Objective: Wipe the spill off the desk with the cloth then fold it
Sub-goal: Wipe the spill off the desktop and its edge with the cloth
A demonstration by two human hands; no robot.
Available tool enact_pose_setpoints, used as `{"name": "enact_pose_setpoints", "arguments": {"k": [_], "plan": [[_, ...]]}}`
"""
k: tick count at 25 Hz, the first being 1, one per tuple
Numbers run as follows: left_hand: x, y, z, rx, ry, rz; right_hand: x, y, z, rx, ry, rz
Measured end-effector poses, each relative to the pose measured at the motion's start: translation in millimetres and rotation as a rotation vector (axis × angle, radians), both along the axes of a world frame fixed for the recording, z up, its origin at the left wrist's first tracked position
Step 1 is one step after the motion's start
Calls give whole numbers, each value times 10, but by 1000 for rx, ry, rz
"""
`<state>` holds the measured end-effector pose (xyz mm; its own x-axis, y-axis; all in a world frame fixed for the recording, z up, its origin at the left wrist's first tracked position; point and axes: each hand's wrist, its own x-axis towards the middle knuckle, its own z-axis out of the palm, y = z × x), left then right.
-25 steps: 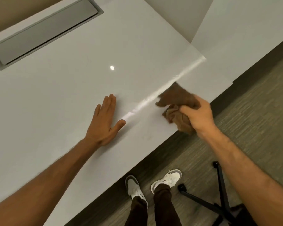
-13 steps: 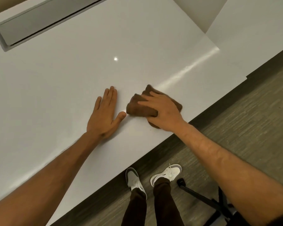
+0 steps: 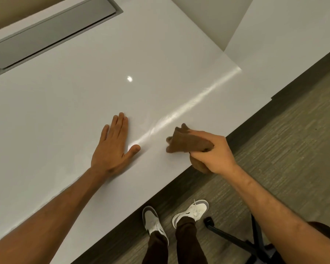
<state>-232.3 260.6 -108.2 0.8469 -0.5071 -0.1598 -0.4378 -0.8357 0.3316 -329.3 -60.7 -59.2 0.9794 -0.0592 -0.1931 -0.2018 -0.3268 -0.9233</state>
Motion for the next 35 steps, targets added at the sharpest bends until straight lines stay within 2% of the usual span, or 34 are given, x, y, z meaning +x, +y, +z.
{"name": "enact_pose_setpoints", "arguments": {"k": [1,3,5,8,10,12,15,17,20,24,35], "plan": [[5,8,-11,-4,-5,3,80,11,-17,-107,-62,-35],[7,11,-24,-7,2,1,117,120,-89,-375,-220,38],[1,8,-29,1,6,-2,-1,241,-207,-472,-354,93],[-3,-2,14,42,16,-62,-292,306,-274,-336,-364,183],[-7,-77,77,51,20,-134,-489,285,-289,-237,-246,191],[-17,-294,145,35,28,-242,-648,266,-291,-35,-134,75],[-10,-860,193,-33,27,-373,-693,197,-178,360,-34,-231],[52,-1259,228,-86,48,-409,-665,95,-138,471,-42,-404],[171,-1768,249,-113,67,-455,-645,-116,-92,556,-48,-544],[233,-2215,191,-77,93,-522,-714,-410,-65,579,-58,-629],[243,-2323,59,99,15,-523,-802,-895,-206,647,-56,-836]]}}
